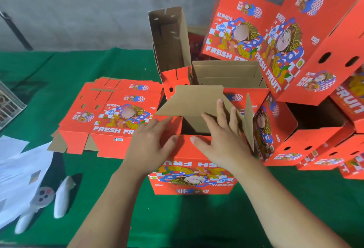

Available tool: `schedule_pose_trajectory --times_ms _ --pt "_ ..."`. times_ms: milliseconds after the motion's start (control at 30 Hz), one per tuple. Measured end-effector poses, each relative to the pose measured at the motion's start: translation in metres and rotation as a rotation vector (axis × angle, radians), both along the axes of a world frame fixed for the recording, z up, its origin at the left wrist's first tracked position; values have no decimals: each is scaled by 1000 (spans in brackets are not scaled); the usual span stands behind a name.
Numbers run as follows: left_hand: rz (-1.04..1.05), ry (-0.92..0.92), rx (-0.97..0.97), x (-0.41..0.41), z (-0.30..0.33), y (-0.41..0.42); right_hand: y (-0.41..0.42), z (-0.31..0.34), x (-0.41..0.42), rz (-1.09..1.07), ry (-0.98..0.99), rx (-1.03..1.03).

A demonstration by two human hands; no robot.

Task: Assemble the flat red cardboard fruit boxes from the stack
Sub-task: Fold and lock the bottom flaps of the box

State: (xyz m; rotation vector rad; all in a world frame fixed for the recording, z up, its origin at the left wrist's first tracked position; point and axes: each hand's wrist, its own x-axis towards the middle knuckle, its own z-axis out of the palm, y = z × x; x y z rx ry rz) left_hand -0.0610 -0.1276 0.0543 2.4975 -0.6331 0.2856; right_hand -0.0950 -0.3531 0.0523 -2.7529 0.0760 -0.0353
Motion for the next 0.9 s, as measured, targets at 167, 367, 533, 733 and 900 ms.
schedule_pose_trajectory --times_ms 167,367,533,733,900 --pt "183 123 383 27 7 -23 8 -4 -33 -320 -775 125" --pt "320 179 438 47 5 -29 -21 -19 -41 -206 -537 208" --pt "348 65 381 42 -13 -35 -23 -32 -46 -132 -564 202" --pt "272 82 132 36 -19 -23 -33 -25 -45 -89 -346 29" --pt "142 171 -185 29 -11 -10 -36 4 -21 -264 -301 452"
